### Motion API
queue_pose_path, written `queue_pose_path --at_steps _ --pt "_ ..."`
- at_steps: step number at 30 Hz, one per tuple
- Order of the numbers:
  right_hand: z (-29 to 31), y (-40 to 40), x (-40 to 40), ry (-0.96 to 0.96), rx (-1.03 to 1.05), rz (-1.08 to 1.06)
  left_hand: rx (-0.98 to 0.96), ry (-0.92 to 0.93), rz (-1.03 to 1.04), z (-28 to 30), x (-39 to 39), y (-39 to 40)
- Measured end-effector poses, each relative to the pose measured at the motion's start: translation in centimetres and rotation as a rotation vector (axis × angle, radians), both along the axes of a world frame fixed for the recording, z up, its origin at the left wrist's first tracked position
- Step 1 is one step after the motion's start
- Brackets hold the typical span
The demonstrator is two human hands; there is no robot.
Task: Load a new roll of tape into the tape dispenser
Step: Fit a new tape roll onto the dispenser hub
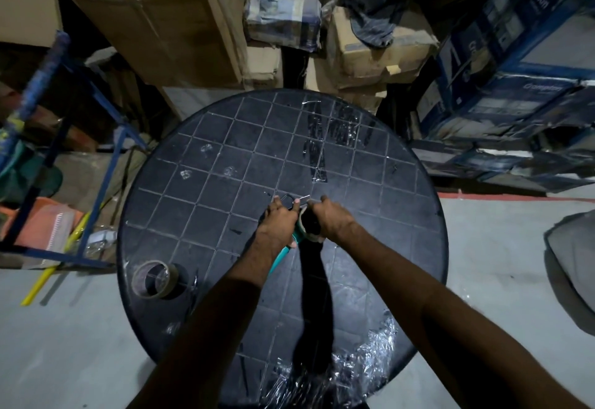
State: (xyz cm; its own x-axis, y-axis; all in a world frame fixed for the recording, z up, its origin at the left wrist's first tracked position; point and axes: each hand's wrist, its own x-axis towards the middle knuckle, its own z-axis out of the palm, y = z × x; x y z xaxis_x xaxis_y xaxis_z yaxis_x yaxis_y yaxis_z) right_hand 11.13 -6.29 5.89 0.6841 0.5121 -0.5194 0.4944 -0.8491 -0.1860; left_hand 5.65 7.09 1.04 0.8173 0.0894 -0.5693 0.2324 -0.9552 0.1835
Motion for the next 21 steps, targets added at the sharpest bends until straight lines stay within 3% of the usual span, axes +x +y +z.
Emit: queue_pose_path --at_steps 12,21 --pt "0.0 -0.4 -0.1 0.065 -0.078 -0.047 -0.003 0.012 0.019 0.6 -0.1 -0.1" --pt "-1.2 -1.2 0.3 0.069 0.027 -0.006 0.006 0.004 0.011 0.5 0.0 -0.3"
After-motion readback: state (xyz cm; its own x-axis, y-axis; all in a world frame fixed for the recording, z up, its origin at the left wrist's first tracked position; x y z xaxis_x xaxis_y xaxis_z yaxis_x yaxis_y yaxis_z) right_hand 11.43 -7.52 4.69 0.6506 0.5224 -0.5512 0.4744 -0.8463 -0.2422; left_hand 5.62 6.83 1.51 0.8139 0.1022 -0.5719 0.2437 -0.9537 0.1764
